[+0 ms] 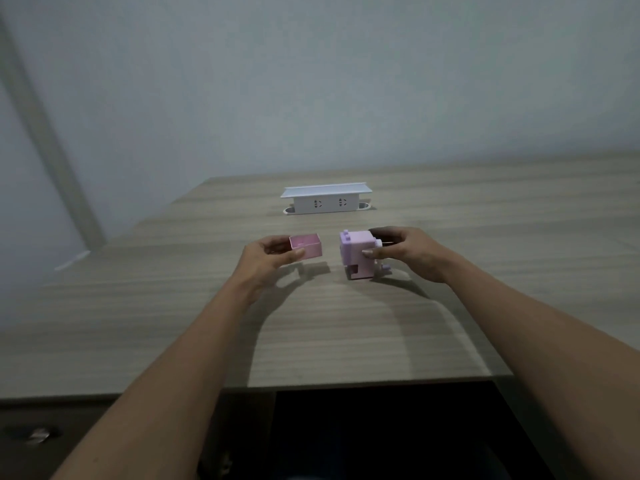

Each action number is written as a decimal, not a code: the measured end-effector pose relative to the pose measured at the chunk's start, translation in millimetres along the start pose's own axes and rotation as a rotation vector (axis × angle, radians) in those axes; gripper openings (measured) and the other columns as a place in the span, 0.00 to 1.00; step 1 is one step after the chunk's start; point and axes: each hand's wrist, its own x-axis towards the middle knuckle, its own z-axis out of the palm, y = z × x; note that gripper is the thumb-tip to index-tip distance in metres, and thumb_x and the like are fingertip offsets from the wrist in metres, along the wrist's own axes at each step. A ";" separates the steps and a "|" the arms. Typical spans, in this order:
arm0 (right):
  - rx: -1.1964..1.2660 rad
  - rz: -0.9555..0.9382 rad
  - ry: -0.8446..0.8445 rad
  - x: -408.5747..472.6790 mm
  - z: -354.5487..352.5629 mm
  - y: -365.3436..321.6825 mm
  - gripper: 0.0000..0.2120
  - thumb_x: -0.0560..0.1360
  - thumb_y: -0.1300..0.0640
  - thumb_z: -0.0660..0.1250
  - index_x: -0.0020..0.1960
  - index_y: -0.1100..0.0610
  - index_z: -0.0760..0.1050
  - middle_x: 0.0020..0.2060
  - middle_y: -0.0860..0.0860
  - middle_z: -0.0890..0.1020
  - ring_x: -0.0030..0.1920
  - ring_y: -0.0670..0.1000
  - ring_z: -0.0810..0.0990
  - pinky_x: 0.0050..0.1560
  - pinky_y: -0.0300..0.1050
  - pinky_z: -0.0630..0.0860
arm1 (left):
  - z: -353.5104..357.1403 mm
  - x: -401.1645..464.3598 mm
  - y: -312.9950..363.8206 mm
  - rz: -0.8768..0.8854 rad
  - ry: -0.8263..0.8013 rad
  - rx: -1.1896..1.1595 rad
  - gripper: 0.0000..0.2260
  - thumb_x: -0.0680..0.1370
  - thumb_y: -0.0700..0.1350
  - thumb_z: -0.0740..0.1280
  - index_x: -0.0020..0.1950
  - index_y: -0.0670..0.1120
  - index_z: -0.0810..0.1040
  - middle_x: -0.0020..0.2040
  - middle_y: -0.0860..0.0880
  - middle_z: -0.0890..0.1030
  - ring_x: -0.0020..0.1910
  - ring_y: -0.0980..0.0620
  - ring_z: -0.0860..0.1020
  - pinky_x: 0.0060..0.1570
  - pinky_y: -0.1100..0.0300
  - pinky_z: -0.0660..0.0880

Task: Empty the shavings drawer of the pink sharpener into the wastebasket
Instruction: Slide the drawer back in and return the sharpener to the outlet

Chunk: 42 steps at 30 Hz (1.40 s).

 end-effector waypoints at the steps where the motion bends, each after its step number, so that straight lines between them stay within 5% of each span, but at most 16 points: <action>1: 0.010 0.001 -0.015 1.3 0.5 3.2 0.28 0.70 0.64 0.78 0.69 0.61 0.78 0.61 0.54 0.85 0.63 0.53 0.82 0.55 0.39 0.77 | -0.7 -1.0 -6.1 -0.031 -0.014 -0.013 0.24 0.69 0.36 0.81 0.64 0.36 0.81 0.56 0.40 0.86 0.54 0.45 0.85 0.56 0.55 0.82; 6: 0.068 0.007 -0.025 4.7 2.1 10.2 0.25 0.71 0.64 0.78 0.67 0.63 0.79 0.58 0.58 0.86 0.56 0.51 0.84 0.52 0.41 0.78 | 2.6 -5.7 -14.5 -0.052 -0.092 0.136 0.22 0.71 0.39 0.80 0.64 0.39 0.82 0.56 0.43 0.87 0.41 0.59 0.84 0.32 0.72 0.75; 10: 0.077 0.001 -0.018 4.0 3.7 11.6 0.25 0.71 0.65 0.77 0.68 0.64 0.78 0.58 0.59 0.86 0.54 0.51 0.85 0.51 0.41 0.80 | 6.0 -4.9 -12.3 -0.049 -0.120 0.186 0.23 0.70 0.40 0.80 0.64 0.39 0.83 0.55 0.45 0.87 0.45 0.57 0.85 0.38 0.70 0.77; 15: 0.104 0.007 -0.018 -0.7 7.8 9.6 0.20 0.72 0.66 0.77 0.63 0.60 0.81 0.56 0.59 0.86 0.53 0.51 0.85 0.60 0.52 0.80 | 17.8 -7.0 -11.0 -0.052 -0.157 0.177 0.21 0.70 0.38 0.80 0.63 0.38 0.83 0.55 0.43 0.87 0.46 0.54 0.85 0.42 0.68 0.79; 19: 0.108 -0.003 -0.025 -3.4 10.0 7.4 0.14 0.72 0.67 0.76 0.55 0.54 0.82 0.50 0.54 0.88 0.49 0.48 0.85 0.52 0.44 0.82 | 26.5 -7.8 -8.3 -0.060 -0.191 0.175 0.21 0.70 0.38 0.80 0.62 0.38 0.84 0.54 0.43 0.87 0.47 0.53 0.85 0.47 0.66 0.81; 25: 0.104 0.009 -0.023 -3.1 10.1 6.7 0.16 0.72 0.65 0.76 0.58 0.55 0.82 0.55 0.58 0.87 0.52 0.50 0.84 0.56 0.51 0.80 | 37.0 -5.5 -11.1 -0.042 -0.206 0.138 0.21 0.70 0.35 0.79 0.63 0.36 0.82 0.56 0.40 0.86 0.49 0.51 0.85 0.46 0.68 0.80; 29: 0.117 0.004 -0.020 -3.3 10.2 7.5 0.15 0.72 0.66 0.77 0.55 0.53 0.82 0.52 0.55 0.87 0.50 0.49 0.85 0.50 0.42 0.83 | 48.1 -4.1 -11.5 -0.032 -0.222 0.147 0.22 0.70 0.34 0.79 0.63 0.35 0.82 0.57 0.39 0.86 0.47 0.52 0.85 0.45 0.68 0.80; 38: 0.156 -0.006 -0.026 -0.8 10.8 12.9 0.16 0.72 0.66 0.77 0.56 0.51 0.83 0.46 0.48 0.89 0.47 0.45 0.87 0.43 0.40 0.82 | 69.5 -2.0 -7.9 -0.013 -0.303 0.158 0.22 0.72 0.38 0.79 0.65 0.39 0.82 0.57 0.44 0.87 0.57 0.46 0.85 0.52 0.65 0.81; 42: 0.153 -0.011 -0.048 -1.1 9.6 20.7 0.23 0.70 0.64 0.78 0.64 0.58 0.81 0.55 0.56 0.87 0.55 0.54 0.86 0.53 0.47 0.83 | 67.7 0.9 -9.5 -0.018 -0.333 0.165 0.28 0.69 0.46 0.81 0.68 0.46 0.81 0.59 0.49 0.86 0.58 0.49 0.84 0.58 0.56 0.80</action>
